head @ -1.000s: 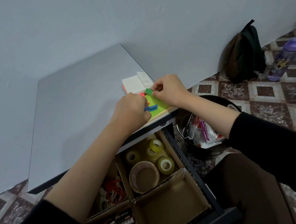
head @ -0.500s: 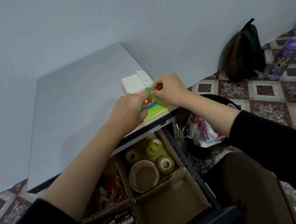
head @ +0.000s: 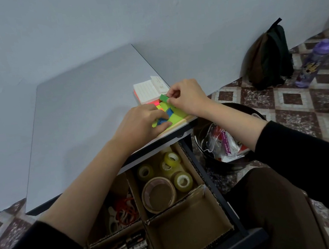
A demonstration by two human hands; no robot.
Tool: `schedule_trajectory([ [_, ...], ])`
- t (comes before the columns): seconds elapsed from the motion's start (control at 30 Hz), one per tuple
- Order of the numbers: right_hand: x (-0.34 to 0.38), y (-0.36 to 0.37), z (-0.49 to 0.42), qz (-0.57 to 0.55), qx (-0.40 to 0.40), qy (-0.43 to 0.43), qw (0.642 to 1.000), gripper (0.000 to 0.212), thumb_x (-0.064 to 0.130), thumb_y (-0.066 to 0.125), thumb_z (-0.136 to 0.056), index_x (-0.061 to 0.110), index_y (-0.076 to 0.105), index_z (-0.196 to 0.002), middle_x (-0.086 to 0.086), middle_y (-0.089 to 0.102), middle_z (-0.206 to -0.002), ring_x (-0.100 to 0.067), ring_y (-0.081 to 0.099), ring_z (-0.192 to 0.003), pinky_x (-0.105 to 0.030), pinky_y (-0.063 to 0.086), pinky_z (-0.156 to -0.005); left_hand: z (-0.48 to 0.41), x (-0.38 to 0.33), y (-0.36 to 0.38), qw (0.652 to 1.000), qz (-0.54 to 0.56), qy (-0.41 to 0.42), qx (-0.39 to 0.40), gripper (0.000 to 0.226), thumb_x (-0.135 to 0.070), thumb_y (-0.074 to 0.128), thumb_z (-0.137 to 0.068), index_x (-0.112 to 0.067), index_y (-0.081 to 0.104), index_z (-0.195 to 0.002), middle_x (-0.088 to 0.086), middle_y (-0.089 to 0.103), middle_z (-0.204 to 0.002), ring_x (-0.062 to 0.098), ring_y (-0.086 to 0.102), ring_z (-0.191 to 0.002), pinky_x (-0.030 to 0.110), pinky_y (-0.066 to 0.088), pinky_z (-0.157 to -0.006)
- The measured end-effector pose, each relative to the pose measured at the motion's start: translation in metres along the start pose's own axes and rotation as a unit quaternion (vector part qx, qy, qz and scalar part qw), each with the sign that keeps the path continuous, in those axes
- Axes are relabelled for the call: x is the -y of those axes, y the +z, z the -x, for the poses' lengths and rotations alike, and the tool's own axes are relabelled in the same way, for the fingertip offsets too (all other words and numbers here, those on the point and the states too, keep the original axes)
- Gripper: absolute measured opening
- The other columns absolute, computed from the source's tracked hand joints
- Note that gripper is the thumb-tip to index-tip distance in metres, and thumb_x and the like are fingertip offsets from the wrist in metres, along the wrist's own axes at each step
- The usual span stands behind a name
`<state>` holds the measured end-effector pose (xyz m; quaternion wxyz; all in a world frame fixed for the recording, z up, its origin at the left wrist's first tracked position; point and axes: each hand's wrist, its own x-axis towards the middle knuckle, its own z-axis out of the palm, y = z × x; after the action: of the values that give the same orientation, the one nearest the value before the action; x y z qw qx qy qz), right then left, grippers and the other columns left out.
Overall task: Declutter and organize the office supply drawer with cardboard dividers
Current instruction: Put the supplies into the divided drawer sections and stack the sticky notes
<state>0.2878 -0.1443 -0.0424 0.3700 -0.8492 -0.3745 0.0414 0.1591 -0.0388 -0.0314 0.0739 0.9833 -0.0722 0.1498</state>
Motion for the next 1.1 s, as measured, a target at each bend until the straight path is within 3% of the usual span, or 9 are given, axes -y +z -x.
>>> schedule_trajectory([
  [0.13, 0.000, 0.001, 0.000, 0.001, 0.001, 0.002, 1.000, 0.014, 0.008, 0.062, -0.083, 0.003, 0.072, -0.092, -0.010, 0.071, -0.092, -0.022, 0.064, -0.089, -0.029, 0.047, -0.083, -0.001, 0.001, 0.005, 0.998, 0.012, -0.047, -0.037, 0.029, -0.035, 0.056, -0.081, -0.013, 0.074, -0.078, 0.005, 0.069, -0.070, 0.023, 0.061, -0.060, 0.038, 0.052, -0.052],
  [0.27, 0.000, 0.001, -0.001, 0.000, -0.001, 0.007, 1.000, 0.014, 0.007, 0.063, -0.083, 0.003, 0.072, -0.092, -0.010, 0.071, -0.092, -0.022, 0.064, -0.089, -0.029, 0.047, -0.084, -0.006, -0.010, 0.002, 0.989, 0.016, -0.141, -0.028, 0.015, -0.025, 0.067, -0.081, -0.013, 0.072, -0.089, 0.002, 0.071, -0.083, 0.023, 0.065, -0.079, 0.036, 0.051, -0.073],
  [0.4, 0.000, 0.001, -0.001, -0.004, 0.002, 0.010, 1.000, 0.014, 0.008, 0.063, -0.083, 0.004, 0.072, -0.093, -0.009, 0.071, -0.093, -0.021, 0.064, -0.089, -0.027, 0.047, -0.082, -0.016, -0.014, 0.003, 0.980, -0.033, -0.197, 0.021, 0.026, -0.025, 0.061, -0.088, -0.016, 0.065, -0.112, 0.000, 0.070, -0.098, 0.018, 0.060, -0.095, 0.028, 0.043, -0.082],
  [0.53, 0.000, 0.001, -0.001, -0.005, 0.001, 0.011, 1.000, 0.014, 0.007, 0.062, -0.083, 0.003, 0.072, -0.093, -0.010, 0.071, -0.093, -0.022, 0.064, -0.089, -0.030, 0.048, -0.083, -0.025, -0.016, 0.005, 0.968, -0.062, -0.238, 0.054, 0.033, -0.024, 0.059, -0.086, -0.016, 0.063, -0.118, 0.003, 0.070, -0.103, 0.021, 0.060, -0.099, 0.031, 0.046, -0.088],
  [0.7, -0.001, 0.001, -0.002, -0.007, 0.000, 0.009, 1.000, 0.014, 0.006, 0.062, -0.082, 0.003, 0.072, -0.091, -0.010, 0.071, -0.092, -0.016, 0.057, -0.078, -0.030, 0.048, -0.081, -0.027, -0.020, 0.006, 0.963, -0.102, -0.238, 0.069, 0.030, -0.023, 0.058, -0.083, -0.009, 0.067, -0.108, 0.010, 0.069, -0.099, 0.026, 0.060, -0.093, 0.034, 0.049, -0.080],
  [0.83, -0.001, 0.001, -0.002, -0.009, -0.001, 0.009, 1.000, 0.014, 0.006, 0.062, -0.082, 0.003, 0.072, -0.090, -0.009, 0.071, -0.091, -0.011, 0.054, -0.076, -0.024, 0.044, -0.077, -0.026, -0.021, 0.007, 0.964, -0.130, -0.219, 0.075, 0.028, -0.024, 0.053, -0.084, -0.008, 0.066, -0.104, 0.011, 0.067, -0.095, 0.029, 0.057, -0.086, 0.030, 0.040, -0.068],
  [1.0, -0.002, 0.002, -0.003, -0.006, -0.002, 0.009, 1.000, 0.013, 0.006, 0.062, -0.082, 0.004, 0.073, -0.090, -0.008, 0.072, -0.090, -0.010, 0.054, -0.077, -0.026, 0.045, -0.079, -0.024, -0.022, 0.004, 0.966, -0.133, -0.209, 0.076, 0.026, -0.020, 0.049, -0.086, -0.010, 0.067, -0.101, 0.014, 0.066, -0.090, 0.026, 0.049, -0.075, 0.031, 0.038, -0.065],
  [1.1, -0.002, 0.002, -0.002, -0.008, -0.002, 0.007, 1.000, 0.013, 0.006, 0.063, -0.082, 0.004, 0.073, -0.090, -0.008, 0.071, -0.089, -0.010, 0.054, -0.076, -0.023, 0.045, -0.076, -0.022, -0.022, 0.002, 0.969, -0.121, -0.203, 0.075, 0.027, -0.018, 0.048, -0.087, -0.010, 0.068, -0.102, 0.014, 0.067, -0.089, 0.029, 0.054, -0.078, 0.036, 0.044, -0.069],
])
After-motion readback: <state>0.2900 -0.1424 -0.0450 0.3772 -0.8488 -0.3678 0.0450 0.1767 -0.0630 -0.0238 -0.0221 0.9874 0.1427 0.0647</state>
